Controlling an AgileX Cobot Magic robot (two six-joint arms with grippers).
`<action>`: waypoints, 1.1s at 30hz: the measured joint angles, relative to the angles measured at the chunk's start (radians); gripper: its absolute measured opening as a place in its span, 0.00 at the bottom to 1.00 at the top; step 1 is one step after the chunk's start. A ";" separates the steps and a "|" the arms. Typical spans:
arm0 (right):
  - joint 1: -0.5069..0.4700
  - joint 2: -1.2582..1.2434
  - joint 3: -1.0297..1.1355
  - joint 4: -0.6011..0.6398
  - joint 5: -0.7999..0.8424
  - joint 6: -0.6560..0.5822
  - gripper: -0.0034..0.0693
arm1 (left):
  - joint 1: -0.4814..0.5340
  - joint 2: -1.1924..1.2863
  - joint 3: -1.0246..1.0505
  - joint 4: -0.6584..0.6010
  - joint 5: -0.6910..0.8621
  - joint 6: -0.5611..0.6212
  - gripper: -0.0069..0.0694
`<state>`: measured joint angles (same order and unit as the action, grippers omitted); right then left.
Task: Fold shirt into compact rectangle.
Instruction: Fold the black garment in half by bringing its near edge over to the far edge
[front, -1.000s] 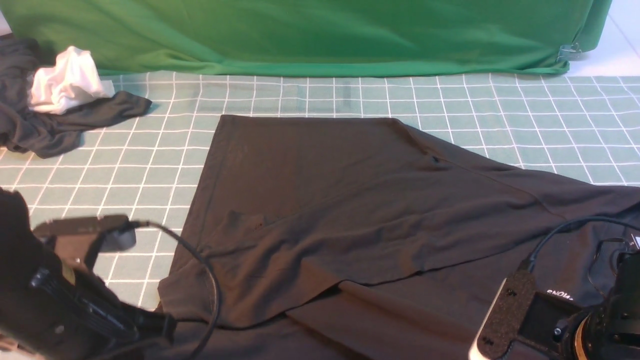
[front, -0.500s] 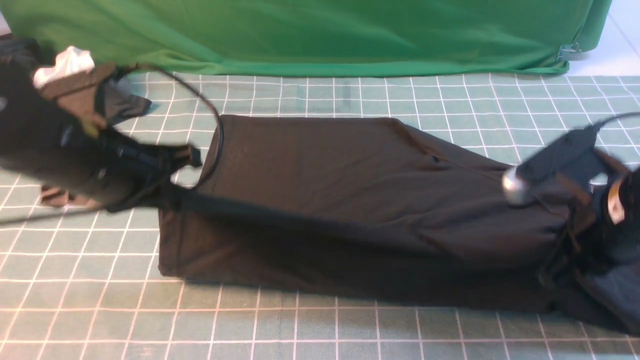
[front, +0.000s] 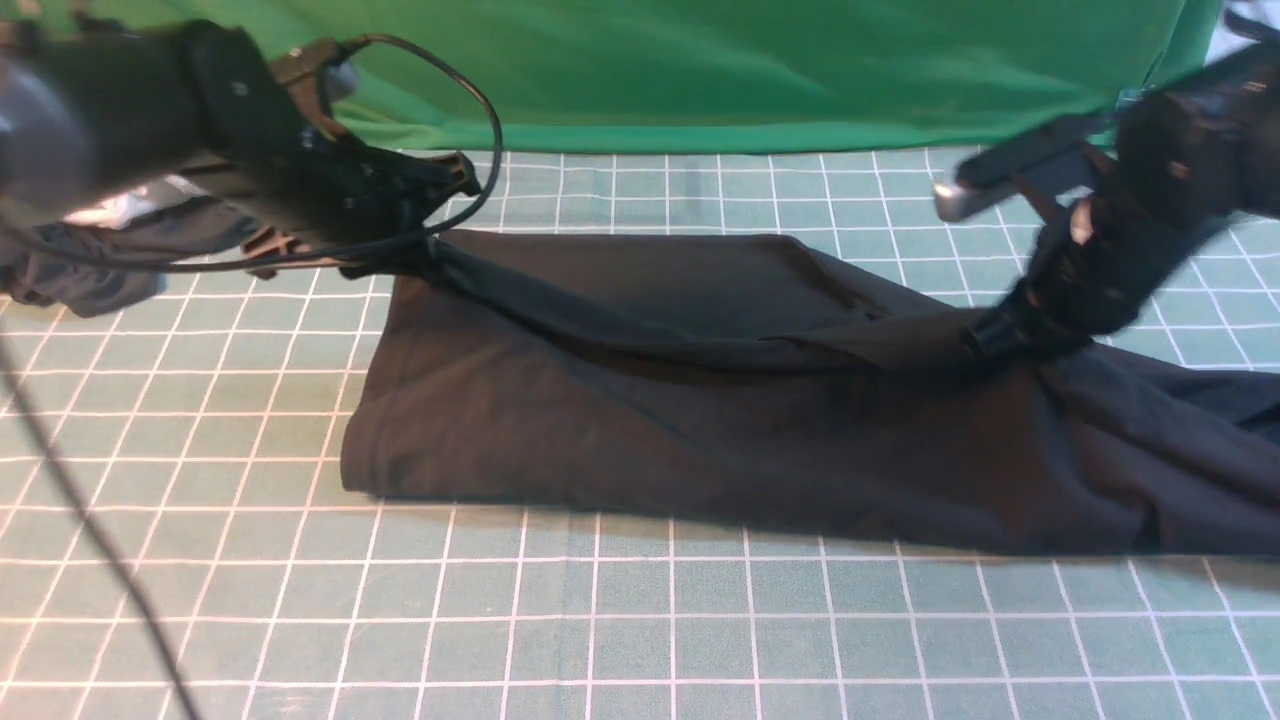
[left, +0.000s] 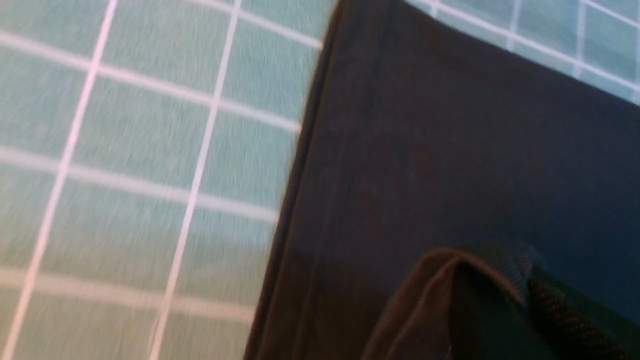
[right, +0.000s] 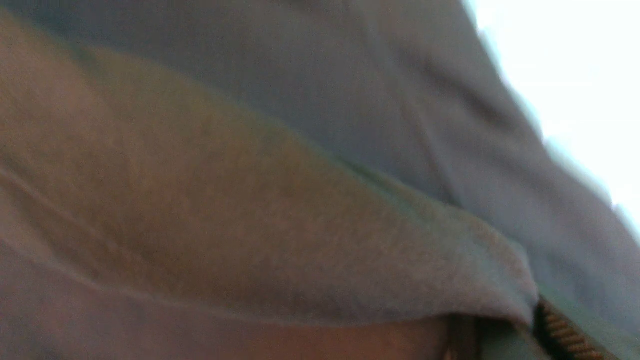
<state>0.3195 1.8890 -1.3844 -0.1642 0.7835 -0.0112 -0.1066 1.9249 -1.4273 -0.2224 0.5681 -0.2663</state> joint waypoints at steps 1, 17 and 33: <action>0.000 0.007 0.000 0.000 -0.001 0.000 0.10 | 0.001 0.014 -0.006 0.000 0.000 0.000 0.11; -0.055 0.281 -0.269 0.001 -0.101 0.040 0.14 | 0.082 0.248 -0.202 -0.049 -0.105 -0.018 0.11; -0.061 0.239 -0.500 0.046 0.029 -0.020 0.37 | 0.108 0.221 -0.409 -0.060 -0.057 -0.009 0.61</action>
<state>0.2589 2.1278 -1.8843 -0.1181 0.8123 -0.0315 0.0013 2.1459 -1.8365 -0.2823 0.5113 -0.2750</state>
